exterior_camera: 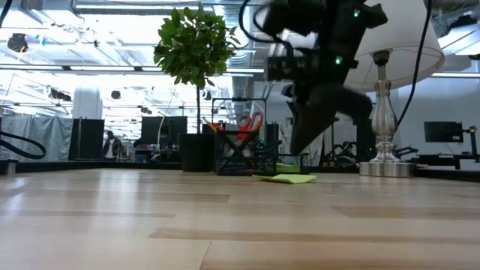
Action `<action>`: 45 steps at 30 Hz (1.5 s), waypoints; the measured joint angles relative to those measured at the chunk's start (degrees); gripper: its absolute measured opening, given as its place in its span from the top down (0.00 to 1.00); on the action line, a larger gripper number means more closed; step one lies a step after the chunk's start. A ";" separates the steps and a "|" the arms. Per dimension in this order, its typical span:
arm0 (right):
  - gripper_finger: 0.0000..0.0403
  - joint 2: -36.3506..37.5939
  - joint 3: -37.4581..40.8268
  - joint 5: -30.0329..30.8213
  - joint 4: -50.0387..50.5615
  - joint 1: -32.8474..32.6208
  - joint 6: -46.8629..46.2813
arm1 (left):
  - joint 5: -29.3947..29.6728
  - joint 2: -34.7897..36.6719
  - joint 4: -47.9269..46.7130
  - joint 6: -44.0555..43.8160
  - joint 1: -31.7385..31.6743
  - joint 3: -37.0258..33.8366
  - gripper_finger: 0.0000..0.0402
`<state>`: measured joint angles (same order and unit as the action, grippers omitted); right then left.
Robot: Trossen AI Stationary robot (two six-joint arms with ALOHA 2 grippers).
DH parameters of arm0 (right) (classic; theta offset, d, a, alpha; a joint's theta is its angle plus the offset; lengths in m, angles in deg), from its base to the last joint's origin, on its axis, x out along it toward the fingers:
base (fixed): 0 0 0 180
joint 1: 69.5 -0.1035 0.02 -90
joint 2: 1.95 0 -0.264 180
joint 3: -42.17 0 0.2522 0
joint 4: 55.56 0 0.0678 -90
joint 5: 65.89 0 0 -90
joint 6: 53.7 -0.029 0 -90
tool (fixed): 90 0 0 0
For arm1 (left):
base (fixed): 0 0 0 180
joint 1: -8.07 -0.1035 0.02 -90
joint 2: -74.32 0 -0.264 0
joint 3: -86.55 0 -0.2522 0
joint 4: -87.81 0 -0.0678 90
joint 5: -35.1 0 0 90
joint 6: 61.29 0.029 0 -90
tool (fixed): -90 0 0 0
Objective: Pick and place office supplies into organizer
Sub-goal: Put the green sticky note into the desk organizer
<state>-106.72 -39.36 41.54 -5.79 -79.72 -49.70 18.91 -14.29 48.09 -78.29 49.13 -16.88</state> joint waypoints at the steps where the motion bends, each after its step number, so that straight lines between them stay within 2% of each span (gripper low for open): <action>1: 0.98 -0.04 0.00 -1.55 -1.32 -0.27 -0.18 | 0.01 0.00 0.00 0.00 0.00 0.00 0.76; 4: 0.95 -0.01 0.00 -7.49 -4.37 -0.91 -0.18 | -0.01 0.00 -0.02 0.00 0.00 0.00 0.76; 6: 0.90 -0.67 -0.06 -9.17 -5.93 -1.17 -0.16 | 0.01 0.00 0.00 0.00 0.00 0.00 0.76; 16: 0.65 -3.34 -0.30 -9.02 -7.52 0.74 -0.11 | 0.01 0.00 -0.02 0.00 0.02 0.00 0.76; 22: 0.55 -3.33 -0.18 -8.36 -7.07 2.55 0.39 | 0.01 0.00 0.00 0.01 0.00 0.00 0.76; 32: 0.50 -3.36 -0.15 -8.71 -6.95 4.63 0.48 | -0.01 0.00 0.00 0.04 0.02 0.00 0.76; 38: 0.51 -3.46 -0.15 -12.67 -6.94 4.62 0.04 | -0.01 0.00 -0.01 0.07 0.02 0.00 0.76; 45: 0.48 -8.14 -0.71 -12.87 -9.42 5.09 -0.66 | -0.03 0.00 0.01 0.07 0.01 0.00 0.76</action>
<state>-114.86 -40.07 28.67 -15.21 -74.63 -50.36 18.88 -14.29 48.10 -78.22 49.13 -16.88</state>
